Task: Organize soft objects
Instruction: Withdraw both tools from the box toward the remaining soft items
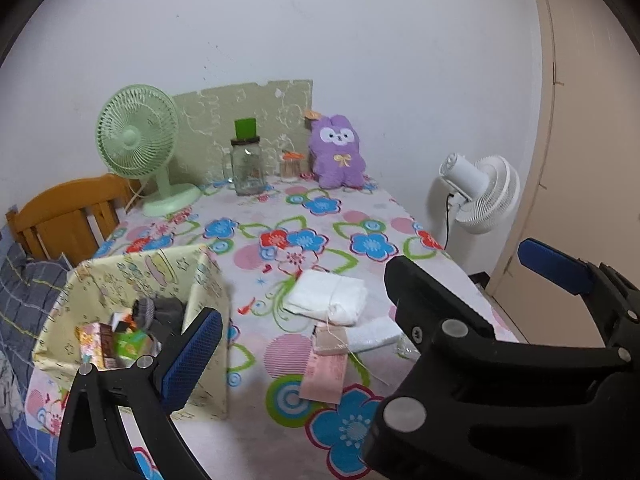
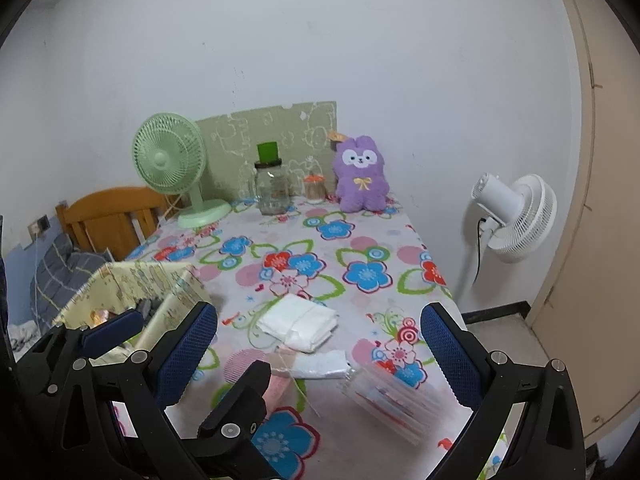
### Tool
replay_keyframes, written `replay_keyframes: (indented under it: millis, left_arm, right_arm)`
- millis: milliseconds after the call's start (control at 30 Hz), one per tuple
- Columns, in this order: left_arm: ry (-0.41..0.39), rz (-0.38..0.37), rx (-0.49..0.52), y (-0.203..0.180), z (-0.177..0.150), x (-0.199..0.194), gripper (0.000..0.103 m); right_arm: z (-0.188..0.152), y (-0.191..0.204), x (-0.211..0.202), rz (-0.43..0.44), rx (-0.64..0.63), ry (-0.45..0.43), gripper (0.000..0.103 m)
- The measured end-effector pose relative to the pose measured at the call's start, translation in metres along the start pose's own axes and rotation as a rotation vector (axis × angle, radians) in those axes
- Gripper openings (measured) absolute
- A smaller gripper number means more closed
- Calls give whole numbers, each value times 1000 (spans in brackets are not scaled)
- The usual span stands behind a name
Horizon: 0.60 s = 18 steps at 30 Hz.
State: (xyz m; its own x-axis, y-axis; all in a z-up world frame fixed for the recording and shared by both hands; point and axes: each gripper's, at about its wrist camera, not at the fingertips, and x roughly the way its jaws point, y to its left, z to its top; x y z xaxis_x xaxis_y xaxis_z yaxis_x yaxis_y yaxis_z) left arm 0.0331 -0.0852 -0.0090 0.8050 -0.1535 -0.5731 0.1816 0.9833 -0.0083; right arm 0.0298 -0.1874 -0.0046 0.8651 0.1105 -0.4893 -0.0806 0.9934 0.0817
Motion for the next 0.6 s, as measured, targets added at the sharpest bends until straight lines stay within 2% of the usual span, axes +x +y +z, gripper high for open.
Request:
replay_keyframes:
  millis: [233,600]
  left_arm:
    - [39,-24,-6,-7,-16,21,103]
    - [117,-23,16,-18,-38,52,103]
  right_arm:
    - [-15,-10,16,-8,-10,29,103]
    - [-42,-25,44,-8,-12,93,103]
